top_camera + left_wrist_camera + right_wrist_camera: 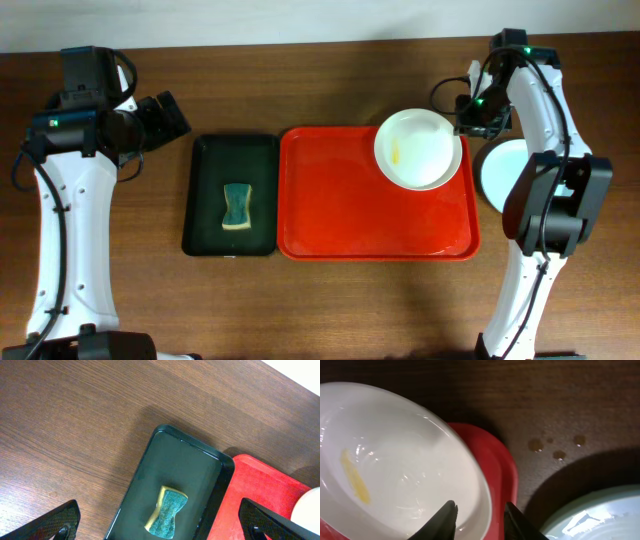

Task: Clean dirty plates on tray and stack at the side
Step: 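Release the plate and move the right gripper to the white plate, then grasp the white plate rim and slide it left onto the red tray center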

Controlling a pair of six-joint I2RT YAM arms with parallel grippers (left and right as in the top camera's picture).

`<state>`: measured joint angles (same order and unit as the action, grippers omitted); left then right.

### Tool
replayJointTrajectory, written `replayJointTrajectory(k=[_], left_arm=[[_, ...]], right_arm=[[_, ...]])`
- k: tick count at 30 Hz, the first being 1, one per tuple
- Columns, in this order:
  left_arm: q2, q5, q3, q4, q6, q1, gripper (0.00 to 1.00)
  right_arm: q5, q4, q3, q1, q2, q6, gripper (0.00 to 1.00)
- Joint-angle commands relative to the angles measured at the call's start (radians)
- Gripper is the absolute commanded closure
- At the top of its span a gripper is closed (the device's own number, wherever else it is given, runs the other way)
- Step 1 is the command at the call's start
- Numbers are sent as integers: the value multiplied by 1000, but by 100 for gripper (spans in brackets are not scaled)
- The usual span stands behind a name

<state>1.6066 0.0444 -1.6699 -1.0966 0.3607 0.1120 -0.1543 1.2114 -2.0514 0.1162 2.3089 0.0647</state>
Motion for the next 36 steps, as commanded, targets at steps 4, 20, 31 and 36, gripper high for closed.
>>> replayJointTrajectory(k=[4,20,31,36], left_arm=[[5,0,-3,0,9,2,1],[5,0,-3,0,9,2,1],[5,0,-3,0,9,2,1],[5,0,-3,0,9,2,1]], right_arm=[[10,-40,7,-24,5,10,67],[9,-115,101,-24,5,10,81],[10,-174,163,-24,5,10,76],[47,-169,154,-24,-3,10,96]])
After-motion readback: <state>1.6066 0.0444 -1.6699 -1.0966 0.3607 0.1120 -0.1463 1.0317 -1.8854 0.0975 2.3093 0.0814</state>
